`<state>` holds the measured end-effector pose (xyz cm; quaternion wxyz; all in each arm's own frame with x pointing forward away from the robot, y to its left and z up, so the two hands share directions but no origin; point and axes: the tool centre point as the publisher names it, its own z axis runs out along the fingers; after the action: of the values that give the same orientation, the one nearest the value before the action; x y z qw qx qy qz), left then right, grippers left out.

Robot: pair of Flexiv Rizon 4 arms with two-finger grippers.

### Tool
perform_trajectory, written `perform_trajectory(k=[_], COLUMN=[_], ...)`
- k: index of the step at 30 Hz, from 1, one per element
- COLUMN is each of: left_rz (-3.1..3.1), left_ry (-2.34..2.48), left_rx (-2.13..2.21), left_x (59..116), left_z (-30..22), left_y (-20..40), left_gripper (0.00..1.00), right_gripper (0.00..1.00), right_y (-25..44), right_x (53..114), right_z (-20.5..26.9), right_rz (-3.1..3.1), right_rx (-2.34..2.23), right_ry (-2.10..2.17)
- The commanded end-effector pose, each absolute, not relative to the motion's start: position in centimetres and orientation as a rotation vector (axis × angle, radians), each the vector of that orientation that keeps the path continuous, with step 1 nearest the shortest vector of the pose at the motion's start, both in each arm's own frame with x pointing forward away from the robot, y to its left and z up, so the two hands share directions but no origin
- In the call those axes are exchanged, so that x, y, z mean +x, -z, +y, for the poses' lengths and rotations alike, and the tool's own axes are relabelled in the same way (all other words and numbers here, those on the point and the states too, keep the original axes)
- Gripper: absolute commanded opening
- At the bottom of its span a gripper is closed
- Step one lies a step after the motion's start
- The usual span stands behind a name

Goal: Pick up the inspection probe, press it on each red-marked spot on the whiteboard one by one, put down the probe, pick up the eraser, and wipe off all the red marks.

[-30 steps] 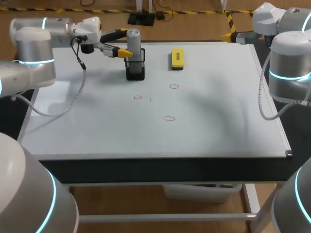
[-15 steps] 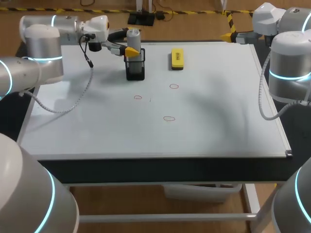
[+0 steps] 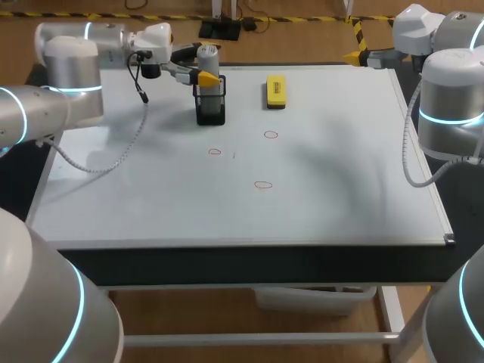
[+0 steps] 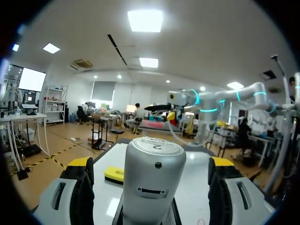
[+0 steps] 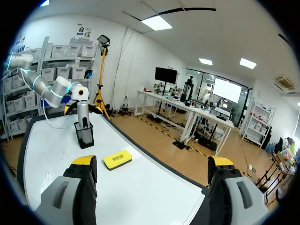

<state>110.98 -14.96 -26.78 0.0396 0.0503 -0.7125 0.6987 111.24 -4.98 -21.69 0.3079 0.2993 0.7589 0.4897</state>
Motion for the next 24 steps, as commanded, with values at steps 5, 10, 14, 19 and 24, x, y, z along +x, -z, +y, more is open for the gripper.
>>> perform_trajectory(k=[5,10,14,19,24], left_rz=[-2.183,-2.190,-2.193,-2.190,-2.189], left_ry=[-2.130,-2.112,-2.106,-2.105,-2.109], left_rx=[0.154,0.167,0.184,0.197,0.201], left_x=[111.3,111.5,111.7,112.0,112.1], left_z=[-15.3,-15.1,-14.9,-14.8,-14.8], left_y=[27.5,28.1,28.3,28.5,28.5], left_gripper=[1.00,1.00,1.00,1.00,0.93], right_gripper=[1.00,1.00,1.00,1.00,1.00], right_y=[21.7,21.7,21.7,21.7,21.7], right_x=[111.3,111.3,111.3,111.3,111.3], right_z=[-5.0,-5.0,-5.0,-5.0,-5.0], right_rz=[2.008,2.008,2.008,2.008,2.008], right_rx=[0.791,0.791,0.791,0.791,0.791], right_ry=[-1.294,-1.294,-1.294,-1.294,-1.294])
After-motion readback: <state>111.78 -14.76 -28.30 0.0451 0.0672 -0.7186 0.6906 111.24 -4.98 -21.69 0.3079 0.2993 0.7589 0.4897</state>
